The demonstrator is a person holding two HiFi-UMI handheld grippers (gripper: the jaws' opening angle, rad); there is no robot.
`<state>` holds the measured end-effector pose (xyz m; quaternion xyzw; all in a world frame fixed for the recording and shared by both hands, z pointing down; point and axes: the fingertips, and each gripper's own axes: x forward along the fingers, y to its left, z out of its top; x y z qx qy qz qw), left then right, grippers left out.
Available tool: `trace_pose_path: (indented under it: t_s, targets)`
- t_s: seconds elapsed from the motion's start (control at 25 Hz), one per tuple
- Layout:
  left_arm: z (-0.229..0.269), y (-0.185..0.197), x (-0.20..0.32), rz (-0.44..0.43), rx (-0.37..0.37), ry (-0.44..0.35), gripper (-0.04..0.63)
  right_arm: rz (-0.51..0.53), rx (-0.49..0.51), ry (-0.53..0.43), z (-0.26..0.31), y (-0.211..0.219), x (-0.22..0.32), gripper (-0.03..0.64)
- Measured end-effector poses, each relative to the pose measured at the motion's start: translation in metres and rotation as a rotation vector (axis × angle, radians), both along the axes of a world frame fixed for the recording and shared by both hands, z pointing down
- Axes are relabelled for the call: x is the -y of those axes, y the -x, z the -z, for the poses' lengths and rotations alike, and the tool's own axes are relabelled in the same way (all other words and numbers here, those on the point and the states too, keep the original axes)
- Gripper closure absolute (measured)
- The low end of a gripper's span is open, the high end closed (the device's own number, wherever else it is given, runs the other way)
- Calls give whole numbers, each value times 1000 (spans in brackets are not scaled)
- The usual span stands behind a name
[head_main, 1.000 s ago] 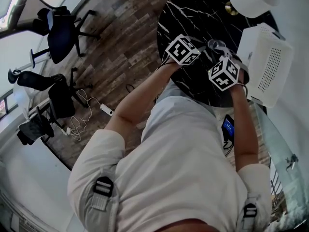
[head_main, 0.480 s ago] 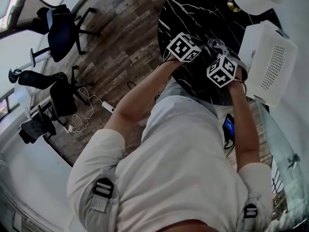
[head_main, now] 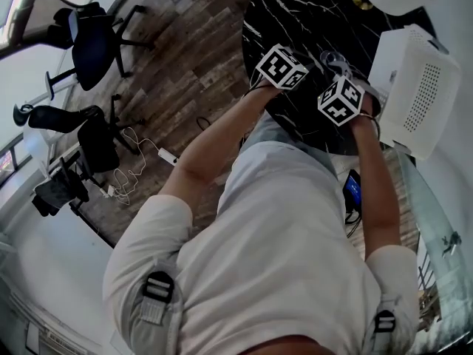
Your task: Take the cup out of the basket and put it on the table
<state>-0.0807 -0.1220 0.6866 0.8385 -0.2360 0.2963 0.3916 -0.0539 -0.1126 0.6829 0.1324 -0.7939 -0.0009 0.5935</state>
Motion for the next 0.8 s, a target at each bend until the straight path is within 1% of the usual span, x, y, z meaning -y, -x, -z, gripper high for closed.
trace_pose_path:
  t_s: [0.44,0.8]
  targets:
    - [-10,4,-6,13,5,11,591,9,-1,10,-8,0,-3,591]
    - [-8,7,-12,18,11,9,591,18,-9,8,-9,0,0,589]
